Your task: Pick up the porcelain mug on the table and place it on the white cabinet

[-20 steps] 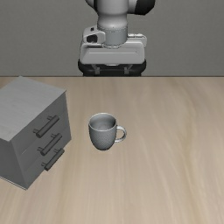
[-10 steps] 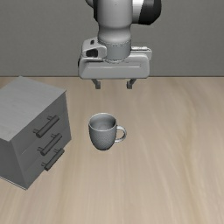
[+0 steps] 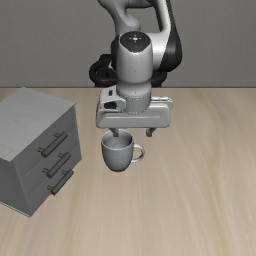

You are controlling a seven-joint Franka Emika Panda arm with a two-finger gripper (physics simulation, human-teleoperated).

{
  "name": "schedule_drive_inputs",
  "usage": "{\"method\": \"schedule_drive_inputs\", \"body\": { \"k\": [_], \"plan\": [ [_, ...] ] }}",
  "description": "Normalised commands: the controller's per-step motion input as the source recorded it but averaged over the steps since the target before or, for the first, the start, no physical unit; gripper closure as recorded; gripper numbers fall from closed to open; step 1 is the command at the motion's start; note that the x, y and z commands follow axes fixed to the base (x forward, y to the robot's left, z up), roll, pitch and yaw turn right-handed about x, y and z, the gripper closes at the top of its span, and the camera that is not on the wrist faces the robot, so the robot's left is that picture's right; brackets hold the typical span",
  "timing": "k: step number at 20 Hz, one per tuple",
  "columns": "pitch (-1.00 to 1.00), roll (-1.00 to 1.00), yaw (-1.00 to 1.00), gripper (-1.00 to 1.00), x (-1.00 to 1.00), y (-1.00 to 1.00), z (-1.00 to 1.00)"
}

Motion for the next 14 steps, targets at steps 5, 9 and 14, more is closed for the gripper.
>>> {"method": "schedule_drive_inputs", "body": {
  "k": [5, 9, 14],
  "plan": [
    [0.0, 0.0, 0.0, -1.0, -0.2, 0.0, -0.8],
    [0.0, 0.0, 0.0, 1.0, 0.0, 0.0, 0.0],
    [0.0, 0.0, 0.0, 1.0, 0.0, 0.0, 0.0]
  ]
}}
